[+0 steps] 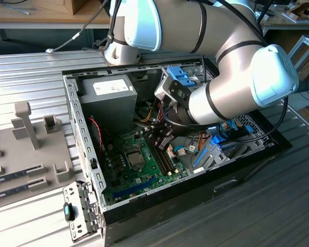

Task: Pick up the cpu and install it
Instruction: 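Close the cpu cover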

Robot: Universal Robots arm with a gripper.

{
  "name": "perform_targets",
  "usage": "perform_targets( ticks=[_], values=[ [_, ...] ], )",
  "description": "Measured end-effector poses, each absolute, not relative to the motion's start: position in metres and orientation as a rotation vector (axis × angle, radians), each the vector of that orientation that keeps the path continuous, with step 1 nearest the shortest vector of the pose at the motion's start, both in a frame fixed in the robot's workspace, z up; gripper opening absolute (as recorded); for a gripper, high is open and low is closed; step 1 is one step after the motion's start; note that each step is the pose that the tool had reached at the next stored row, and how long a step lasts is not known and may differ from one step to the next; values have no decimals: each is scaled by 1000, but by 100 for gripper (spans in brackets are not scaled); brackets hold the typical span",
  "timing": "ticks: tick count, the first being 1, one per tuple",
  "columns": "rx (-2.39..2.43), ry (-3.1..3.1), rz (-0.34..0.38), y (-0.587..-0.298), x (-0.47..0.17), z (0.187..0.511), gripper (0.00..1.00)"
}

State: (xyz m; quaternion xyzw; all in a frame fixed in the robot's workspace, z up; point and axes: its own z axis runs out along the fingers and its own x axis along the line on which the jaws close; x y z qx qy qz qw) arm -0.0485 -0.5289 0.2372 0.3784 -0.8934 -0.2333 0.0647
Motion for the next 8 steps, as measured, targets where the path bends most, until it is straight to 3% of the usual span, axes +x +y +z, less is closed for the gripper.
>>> perform_targets(
  ticks=[8],
  values=[
    [1139,-2693,-705,-525,-40,233,11]
  ],
)
